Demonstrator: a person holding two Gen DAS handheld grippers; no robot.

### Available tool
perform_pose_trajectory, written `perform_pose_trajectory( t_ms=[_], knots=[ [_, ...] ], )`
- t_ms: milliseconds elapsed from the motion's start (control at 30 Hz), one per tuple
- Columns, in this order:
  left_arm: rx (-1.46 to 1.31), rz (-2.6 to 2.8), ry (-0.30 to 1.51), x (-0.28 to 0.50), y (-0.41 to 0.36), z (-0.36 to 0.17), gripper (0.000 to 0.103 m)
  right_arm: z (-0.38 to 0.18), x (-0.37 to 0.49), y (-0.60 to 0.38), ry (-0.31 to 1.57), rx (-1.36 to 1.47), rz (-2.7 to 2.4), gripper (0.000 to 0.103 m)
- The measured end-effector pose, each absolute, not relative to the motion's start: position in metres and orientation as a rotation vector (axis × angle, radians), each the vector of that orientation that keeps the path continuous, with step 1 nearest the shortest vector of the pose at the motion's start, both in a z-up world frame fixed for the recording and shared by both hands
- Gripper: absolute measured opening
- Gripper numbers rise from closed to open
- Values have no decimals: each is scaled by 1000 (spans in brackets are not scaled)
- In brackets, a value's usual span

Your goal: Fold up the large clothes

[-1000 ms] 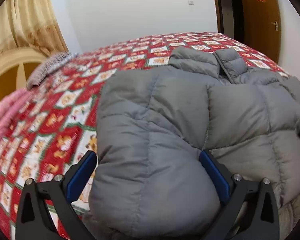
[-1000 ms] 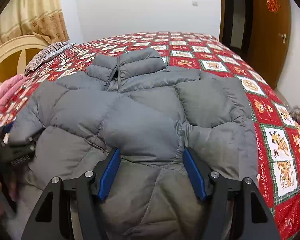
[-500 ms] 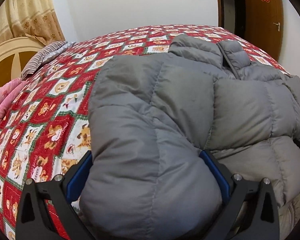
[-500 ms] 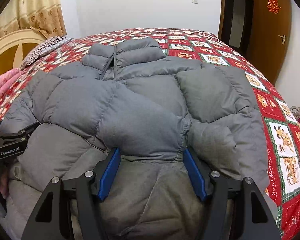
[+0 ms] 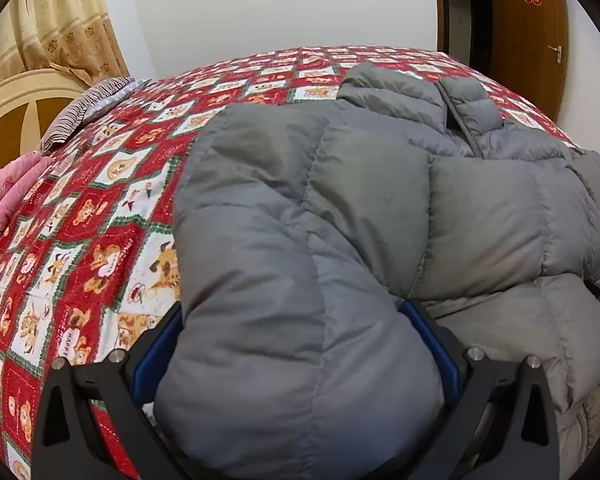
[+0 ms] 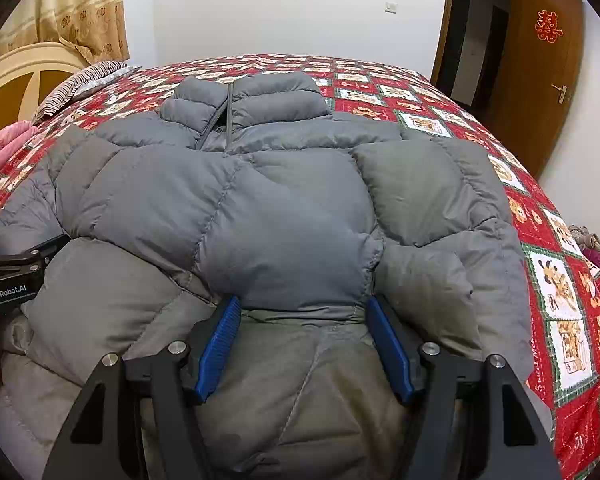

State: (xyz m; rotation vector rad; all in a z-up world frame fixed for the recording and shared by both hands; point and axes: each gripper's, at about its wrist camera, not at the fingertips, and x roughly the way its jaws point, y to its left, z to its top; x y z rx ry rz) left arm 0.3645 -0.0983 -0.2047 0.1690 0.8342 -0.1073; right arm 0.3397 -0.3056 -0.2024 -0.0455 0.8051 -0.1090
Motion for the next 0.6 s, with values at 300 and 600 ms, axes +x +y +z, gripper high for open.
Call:
perform_pose_trajectory(
  t_ms=[300,600],
  knots=[
    [152,-119,845,366,-96,-206,103,-203,339,-302,802,-61,-121,66],
    [141,-126,856,368,-94,-208,103,-204,340,-299,802,-79,-131,66]
  ],
)
